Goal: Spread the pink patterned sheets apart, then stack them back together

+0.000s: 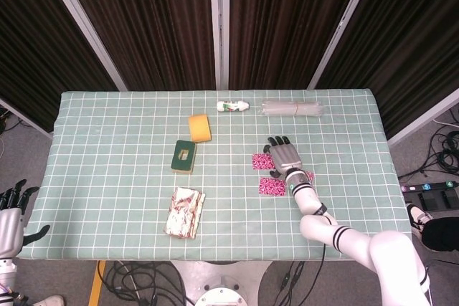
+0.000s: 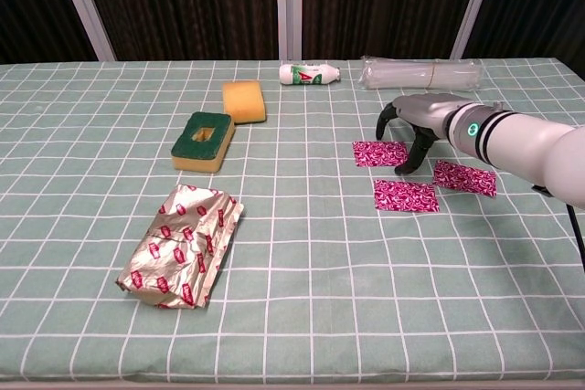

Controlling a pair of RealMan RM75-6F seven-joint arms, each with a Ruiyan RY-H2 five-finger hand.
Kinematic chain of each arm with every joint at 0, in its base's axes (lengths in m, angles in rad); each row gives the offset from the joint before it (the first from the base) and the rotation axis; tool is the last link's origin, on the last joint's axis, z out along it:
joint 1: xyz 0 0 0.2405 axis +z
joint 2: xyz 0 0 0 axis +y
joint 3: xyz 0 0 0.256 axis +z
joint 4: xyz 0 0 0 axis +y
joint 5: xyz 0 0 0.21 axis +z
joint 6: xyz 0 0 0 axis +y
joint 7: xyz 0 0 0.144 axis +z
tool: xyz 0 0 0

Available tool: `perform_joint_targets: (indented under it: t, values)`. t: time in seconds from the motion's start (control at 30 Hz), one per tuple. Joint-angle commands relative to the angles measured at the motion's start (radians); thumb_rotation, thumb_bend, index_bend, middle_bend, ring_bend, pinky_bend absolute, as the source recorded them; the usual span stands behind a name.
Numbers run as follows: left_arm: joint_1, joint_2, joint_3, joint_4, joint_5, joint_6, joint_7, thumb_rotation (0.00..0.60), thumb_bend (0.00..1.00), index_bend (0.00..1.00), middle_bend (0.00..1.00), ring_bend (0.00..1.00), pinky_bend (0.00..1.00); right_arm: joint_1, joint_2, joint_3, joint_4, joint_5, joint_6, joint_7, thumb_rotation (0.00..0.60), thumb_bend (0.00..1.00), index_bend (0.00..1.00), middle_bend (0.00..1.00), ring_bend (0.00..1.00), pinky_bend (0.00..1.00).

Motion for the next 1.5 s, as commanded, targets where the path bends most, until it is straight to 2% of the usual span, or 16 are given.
perform_joint_targets:
  t: [0.03, 0.93, 1.1, 1.2, 1.5]
  values:
    - [0.000, 0.000, 0.000, 0.000, 0.000, 0.000, 0.000, 0.600, 0.12, 0.27, 0.20, 0.15, 0.17, 0.001, -0.003, 0.002, 0.004, -0.004, -0.002, 0.002, 0.596, 0.16, 0.30, 0.07, 0.00, 0.00]
    - [0.005, 0.000, 0.000, 0.005, -0.002, 0.001, -0.005, 0.600, 0.12, 0.27, 0.20, 0.15, 0.17, 0.007, -0.032, 0.014, 0.051, -0.013, -0.025, -0.001, 0.599, 0.18, 0.30, 0.07, 0.00, 0.00]
    - [0.008, 0.000, 0.000, 0.006, -0.001, 0.004, -0.007, 0.600, 0.12, 0.27, 0.20, 0.15, 0.17, 0.009, -0.037, 0.018, 0.057, -0.013, -0.023, -0.003, 0.597, 0.23, 0.39, 0.09, 0.00, 0.00]
    - [0.010, 0.000, 0.000, 0.006, -0.002, 0.005, -0.008, 0.600, 0.12, 0.27, 0.20, 0.15, 0.17, 0.004, -0.029, 0.021, 0.043, -0.019, -0.014, 0.001, 0.597, 0.24, 0.42, 0.10, 0.00, 0.00]
    - [0.009, -0.002, -0.001, 0.010, 0.003, 0.006, -0.012, 0.600, 0.12, 0.27, 0.20, 0.15, 0.17, -0.032, 0.033, 0.021, -0.060, -0.038, 0.048, 0.005, 0.593, 0.24, 0.42, 0.10, 0.00, 0.00]
